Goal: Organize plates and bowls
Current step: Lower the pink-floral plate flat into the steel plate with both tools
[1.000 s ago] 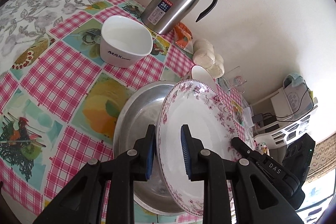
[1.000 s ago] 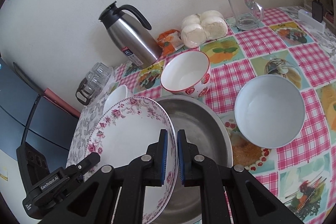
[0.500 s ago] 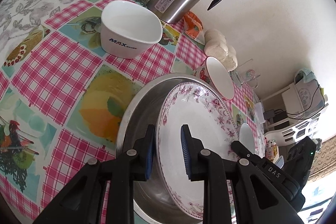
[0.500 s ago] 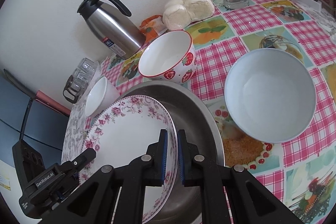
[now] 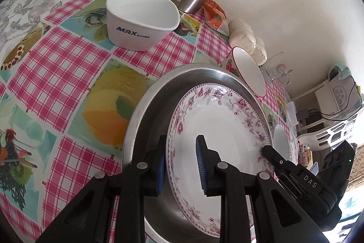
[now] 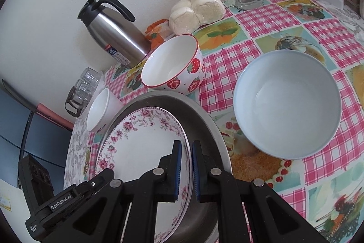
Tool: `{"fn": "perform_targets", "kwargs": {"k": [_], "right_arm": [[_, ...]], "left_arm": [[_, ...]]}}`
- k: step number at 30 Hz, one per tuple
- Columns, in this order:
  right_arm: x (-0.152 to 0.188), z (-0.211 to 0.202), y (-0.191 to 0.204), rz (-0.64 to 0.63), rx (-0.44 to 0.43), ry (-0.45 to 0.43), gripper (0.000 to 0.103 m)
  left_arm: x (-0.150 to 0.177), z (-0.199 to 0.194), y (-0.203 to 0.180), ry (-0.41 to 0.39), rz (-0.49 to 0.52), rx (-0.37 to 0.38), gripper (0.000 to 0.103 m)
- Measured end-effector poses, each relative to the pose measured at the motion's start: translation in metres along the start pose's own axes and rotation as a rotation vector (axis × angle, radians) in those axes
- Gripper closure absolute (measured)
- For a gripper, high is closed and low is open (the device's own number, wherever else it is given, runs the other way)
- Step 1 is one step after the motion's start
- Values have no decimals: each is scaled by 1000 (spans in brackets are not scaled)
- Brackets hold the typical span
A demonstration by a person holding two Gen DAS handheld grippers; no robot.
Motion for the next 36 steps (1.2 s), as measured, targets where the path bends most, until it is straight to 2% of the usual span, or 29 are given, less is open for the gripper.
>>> {"fn": "perform_targets", "kwargs": {"k": [13,24,31,36], "right_arm": [[4,5,-4,-4,14,20,93],[6,4,-6,4,11,28,94],[7,4,-5,5,4,35,92],[7,3,-6,14,-4,34,92]], "left_arm": [[4,5,-10,7,69,-69,79],[5,2,-6,40,38,-86,77],[3,-7,2,18,1,-93,78],[6,-7,2,22,12,-113,78]]}}
Point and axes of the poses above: each gripper's, at about its wrist camera, not at the fingertips, and z roughly the way its jaws point, y to its left, x to its underside, the point moved 2 cm from there along z, roughly the way its jaws point, and after that the axes turned 10 degrees about -z, right-handed, at the moved point
